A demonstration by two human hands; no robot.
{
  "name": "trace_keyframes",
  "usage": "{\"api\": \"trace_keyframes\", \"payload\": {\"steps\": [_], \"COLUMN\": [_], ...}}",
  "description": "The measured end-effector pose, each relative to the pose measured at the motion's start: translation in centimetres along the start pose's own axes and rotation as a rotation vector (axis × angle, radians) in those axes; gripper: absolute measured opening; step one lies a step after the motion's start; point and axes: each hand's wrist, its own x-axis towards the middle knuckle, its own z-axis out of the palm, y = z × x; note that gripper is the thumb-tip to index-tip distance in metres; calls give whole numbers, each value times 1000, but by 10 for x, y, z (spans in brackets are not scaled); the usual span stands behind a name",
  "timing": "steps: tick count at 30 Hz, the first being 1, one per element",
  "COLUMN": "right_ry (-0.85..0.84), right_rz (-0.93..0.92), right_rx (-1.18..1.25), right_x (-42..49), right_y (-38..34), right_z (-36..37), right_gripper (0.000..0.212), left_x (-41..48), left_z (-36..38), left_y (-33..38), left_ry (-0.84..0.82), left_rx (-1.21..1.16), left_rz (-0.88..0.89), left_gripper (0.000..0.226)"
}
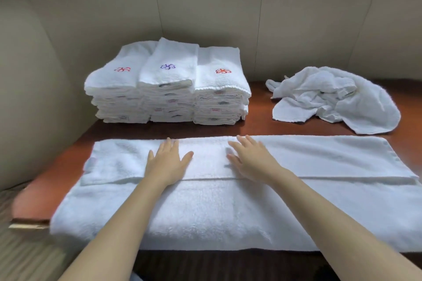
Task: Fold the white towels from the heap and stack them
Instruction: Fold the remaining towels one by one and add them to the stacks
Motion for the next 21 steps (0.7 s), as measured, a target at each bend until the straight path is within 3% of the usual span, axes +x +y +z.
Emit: {"api": "trace_keyframes", "payload": {"steps": [3, 6, 9, 18, 21], "right_ry": [22, -37, -123, -107, 132], "right_rz": [-104, -68, -29, -53, 0], "right_rx": [31, 3, -4, 28, 135], "right_x": [12, 22, 29, 35, 39], "right_y": [-39, -48, -46, -45, -30], "right_z": [15, 24, 25, 25, 9], "right_gripper": [60, 63, 62, 56, 36], "left_x": [-3, -7, -10, -9, -2], "left_z": [-4, -10, -19, -30, -35], "left_y": [-22, -52, -91, -142, -151], "left_ry": [-39, -16, 8, 106, 213], "left_rx": [-32, -30, -3, -127, -235], "left_rz": [95, 99, -26, -439, -481], "left_gripper": [62, 58, 58, 65, 56]}}
